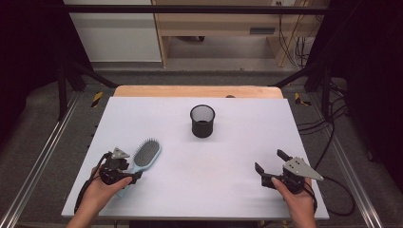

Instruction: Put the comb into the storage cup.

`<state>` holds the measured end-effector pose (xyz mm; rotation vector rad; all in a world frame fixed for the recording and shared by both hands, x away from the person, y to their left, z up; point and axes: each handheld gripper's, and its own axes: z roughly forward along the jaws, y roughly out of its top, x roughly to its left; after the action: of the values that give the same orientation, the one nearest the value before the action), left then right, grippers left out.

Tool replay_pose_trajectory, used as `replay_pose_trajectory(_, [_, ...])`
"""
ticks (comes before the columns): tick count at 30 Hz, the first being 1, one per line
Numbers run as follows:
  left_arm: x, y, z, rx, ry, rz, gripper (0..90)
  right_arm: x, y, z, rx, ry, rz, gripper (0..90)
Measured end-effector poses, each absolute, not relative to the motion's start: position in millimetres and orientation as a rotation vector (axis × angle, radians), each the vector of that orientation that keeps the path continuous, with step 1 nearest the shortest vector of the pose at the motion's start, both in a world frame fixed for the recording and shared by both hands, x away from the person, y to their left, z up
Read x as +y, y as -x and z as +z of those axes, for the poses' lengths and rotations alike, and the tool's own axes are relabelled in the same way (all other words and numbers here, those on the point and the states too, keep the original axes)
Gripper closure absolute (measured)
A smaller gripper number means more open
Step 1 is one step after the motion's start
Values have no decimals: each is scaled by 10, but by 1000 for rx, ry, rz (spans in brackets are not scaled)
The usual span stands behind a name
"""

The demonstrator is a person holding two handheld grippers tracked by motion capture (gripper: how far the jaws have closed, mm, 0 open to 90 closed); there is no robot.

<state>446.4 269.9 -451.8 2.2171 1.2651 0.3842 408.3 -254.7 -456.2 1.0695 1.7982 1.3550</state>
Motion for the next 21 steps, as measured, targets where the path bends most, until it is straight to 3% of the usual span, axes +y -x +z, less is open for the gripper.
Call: replay_pose_trajectory(21, [2695, -4489, -4530, 1292, -2201, 338, 497, -2534, -4085, -4565, 1805, -1069, 1351, 62])
